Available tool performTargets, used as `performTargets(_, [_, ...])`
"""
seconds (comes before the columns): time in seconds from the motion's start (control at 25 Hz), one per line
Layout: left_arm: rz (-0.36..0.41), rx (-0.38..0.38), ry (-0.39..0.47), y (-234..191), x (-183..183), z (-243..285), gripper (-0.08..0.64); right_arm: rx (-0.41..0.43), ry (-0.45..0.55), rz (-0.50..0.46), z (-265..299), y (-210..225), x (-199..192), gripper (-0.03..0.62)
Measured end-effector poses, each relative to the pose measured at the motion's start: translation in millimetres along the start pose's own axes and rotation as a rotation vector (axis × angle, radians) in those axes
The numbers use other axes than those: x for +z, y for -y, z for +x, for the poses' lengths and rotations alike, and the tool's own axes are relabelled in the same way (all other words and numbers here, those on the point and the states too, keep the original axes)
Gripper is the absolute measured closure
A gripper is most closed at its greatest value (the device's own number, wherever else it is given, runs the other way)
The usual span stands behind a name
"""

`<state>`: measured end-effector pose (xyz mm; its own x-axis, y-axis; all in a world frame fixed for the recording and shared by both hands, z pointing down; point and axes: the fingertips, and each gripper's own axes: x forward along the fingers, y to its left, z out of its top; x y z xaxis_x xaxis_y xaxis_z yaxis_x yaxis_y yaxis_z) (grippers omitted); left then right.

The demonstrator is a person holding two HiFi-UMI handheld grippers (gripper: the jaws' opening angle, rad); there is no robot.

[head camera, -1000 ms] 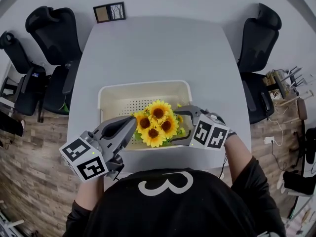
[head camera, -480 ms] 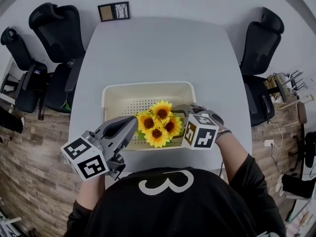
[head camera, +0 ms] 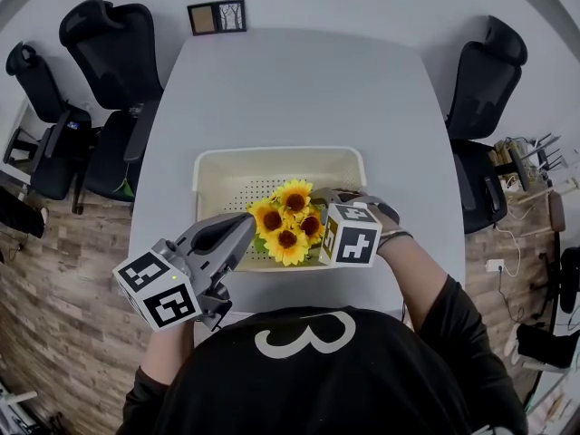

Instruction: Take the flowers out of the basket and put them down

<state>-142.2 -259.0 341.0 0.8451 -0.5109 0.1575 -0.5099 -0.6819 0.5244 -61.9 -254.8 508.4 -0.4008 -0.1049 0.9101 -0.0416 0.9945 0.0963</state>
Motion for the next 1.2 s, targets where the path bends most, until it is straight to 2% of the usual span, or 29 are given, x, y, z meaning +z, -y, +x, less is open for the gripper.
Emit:
performTargets(0.52, [-0.04,0.041,0.011,-32.3,5.5,-33.7,0.548,-0.021,0.136,0.009,46.7,24.8,60.8,0.183])
performTargets(0.64, [-0.047,0.048,0.013,-35.9,4.5,-37.7,0.548,-0.009,0.147,-0.001,58.6,23.5,63.1,0.181])
performTargets(0.76, [-0.048,0.057,0.016,-36.3,4.3,-38.4,0.548,-0.037,0.186,0.0,63.4,27.0,68.8,0.183])
performTargets(0.96, [-0.045,0.063,0.02,-34.6,4.7,-36.4,0.548,-0.087,0.305,0.038,63.1,32.1,77.7,0.184])
performTargets(1.12, [-0.046,0.069,0.025,-35.0,5.4,-39.4,0.548,-0.073,0.388,0.118,57.8,33.7,80.9,0.184])
performTargets(1.2, [-0.047,0.072,0.026,-34.1,4.6,-38.0,0.548,-0.069,0.417,0.126,56.2,32.7,82.7,0.184])
